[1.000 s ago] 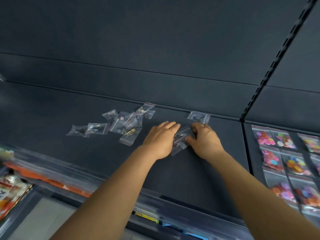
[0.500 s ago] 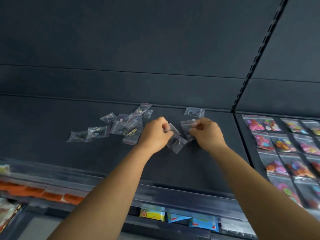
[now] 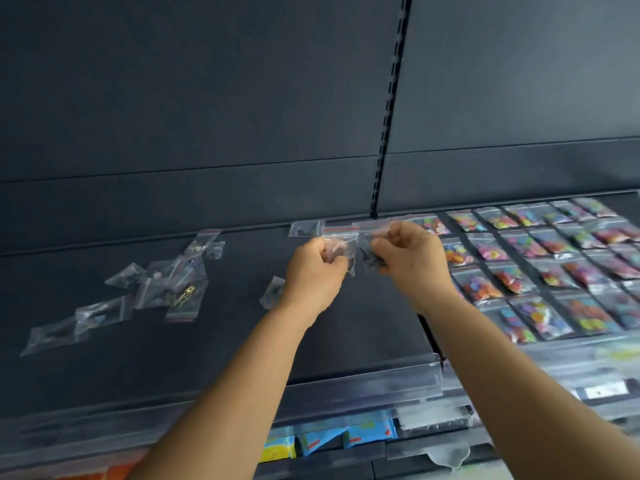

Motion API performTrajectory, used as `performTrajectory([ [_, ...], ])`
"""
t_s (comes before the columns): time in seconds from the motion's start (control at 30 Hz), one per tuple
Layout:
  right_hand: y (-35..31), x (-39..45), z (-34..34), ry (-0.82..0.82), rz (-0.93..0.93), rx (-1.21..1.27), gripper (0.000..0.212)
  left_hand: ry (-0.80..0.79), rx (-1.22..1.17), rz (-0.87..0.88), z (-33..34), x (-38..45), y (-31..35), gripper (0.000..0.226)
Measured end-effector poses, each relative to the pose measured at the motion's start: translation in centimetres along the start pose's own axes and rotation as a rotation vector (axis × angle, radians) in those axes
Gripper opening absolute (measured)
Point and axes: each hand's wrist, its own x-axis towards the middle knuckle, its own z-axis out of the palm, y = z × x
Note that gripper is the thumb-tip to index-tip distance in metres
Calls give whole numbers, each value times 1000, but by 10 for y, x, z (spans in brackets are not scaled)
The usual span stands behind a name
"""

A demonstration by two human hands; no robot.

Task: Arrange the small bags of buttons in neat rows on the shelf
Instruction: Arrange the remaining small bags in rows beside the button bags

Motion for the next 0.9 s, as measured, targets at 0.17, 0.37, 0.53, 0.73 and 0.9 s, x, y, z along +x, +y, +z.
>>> performTrajectory([
  [0.17,9,-6,-68,86,6,-47,15,-125,-66,48,58,-17,29,12],
  [0.37,38,-9,-168,175,15,-62,15,-196,-105,102,145,-44,61,9],
  [0.53,68,-10,-260,214,50,-36,12,-207,-113,96,233,-73,90,2],
  [0.73,102,-9,-367,261,35,-41,15,-206,-88,126,336,-100,130,3],
  [0.9,125,-4,-437,293,71,8,16,-239,-85,134,405,-111,154,4],
])
